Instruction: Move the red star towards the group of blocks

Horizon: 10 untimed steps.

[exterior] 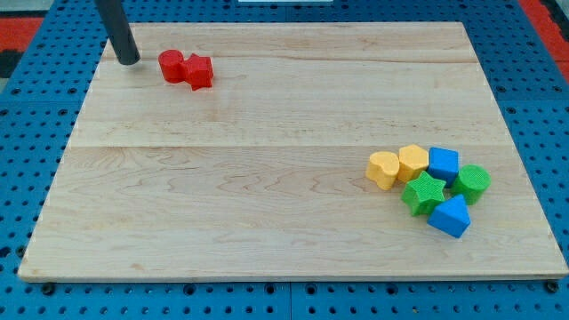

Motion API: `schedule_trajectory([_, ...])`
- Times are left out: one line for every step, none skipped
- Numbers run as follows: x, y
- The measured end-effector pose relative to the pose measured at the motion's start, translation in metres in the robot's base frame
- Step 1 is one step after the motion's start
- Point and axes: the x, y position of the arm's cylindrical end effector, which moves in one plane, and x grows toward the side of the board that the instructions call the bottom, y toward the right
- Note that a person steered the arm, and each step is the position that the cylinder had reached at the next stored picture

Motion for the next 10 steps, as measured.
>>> schedule_trajectory([-0.001, 0.028])
schedule_trajectory([0.001, 0.041])
schedule_trajectory([0.002, 0.049])
schedule_trajectory([0.002, 0.061])
schedule_trajectory([0.006, 0.074])
schedule_trajectory([0.015, 0.083])
schedule_trajectory([0.025, 0.097])
schedule_trajectory([0.039, 0.119])
schedule_trajectory([0.054, 0.147])
schedule_trajectory([0.066, 0.188])
